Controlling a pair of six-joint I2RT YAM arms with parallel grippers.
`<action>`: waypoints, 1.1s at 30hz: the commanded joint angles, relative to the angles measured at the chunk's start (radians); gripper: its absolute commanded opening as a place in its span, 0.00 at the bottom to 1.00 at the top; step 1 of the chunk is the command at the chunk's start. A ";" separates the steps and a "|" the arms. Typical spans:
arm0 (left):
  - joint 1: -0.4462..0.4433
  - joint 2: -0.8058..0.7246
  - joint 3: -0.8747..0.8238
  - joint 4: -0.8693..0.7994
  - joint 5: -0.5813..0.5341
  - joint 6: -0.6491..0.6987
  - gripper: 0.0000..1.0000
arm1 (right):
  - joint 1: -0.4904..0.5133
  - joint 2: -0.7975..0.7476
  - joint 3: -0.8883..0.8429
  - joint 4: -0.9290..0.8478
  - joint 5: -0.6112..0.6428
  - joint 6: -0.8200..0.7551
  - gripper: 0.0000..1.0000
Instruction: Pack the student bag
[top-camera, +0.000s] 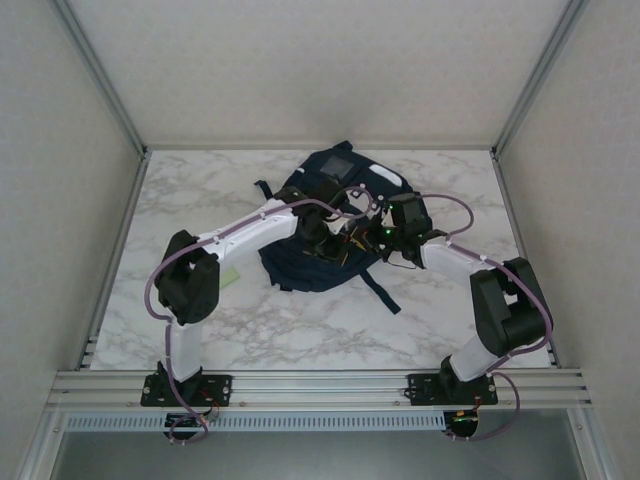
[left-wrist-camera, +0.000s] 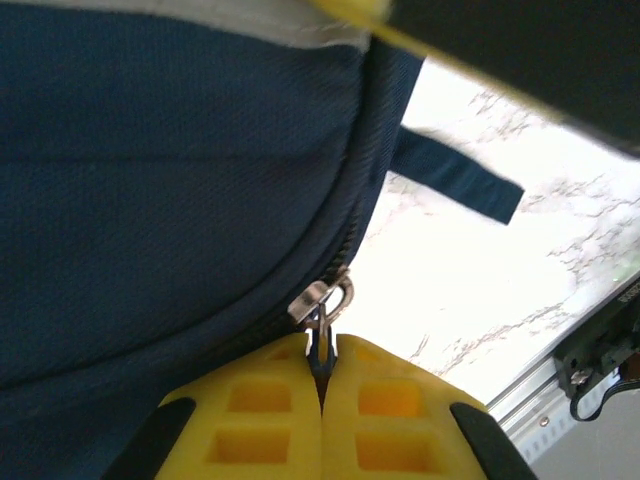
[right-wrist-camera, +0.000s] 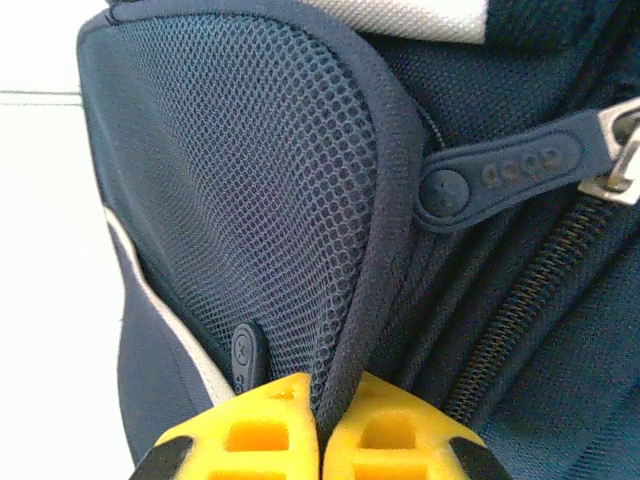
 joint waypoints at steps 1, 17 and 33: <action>0.080 -0.084 -0.050 -0.095 -0.068 0.052 0.00 | 0.002 -0.006 0.074 -0.171 0.121 -0.265 0.00; 0.223 -0.084 -0.038 -0.138 -0.317 0.150 0.00 | -0.090 0.115 0.257 -0.380 0.451 -0.889 0.00; -0.018 -0.085 -0.088 -0.179 -0.092 0.258 0.00 | -0.185 0.450 0.780 -0.521 0.495 -0.895 0.00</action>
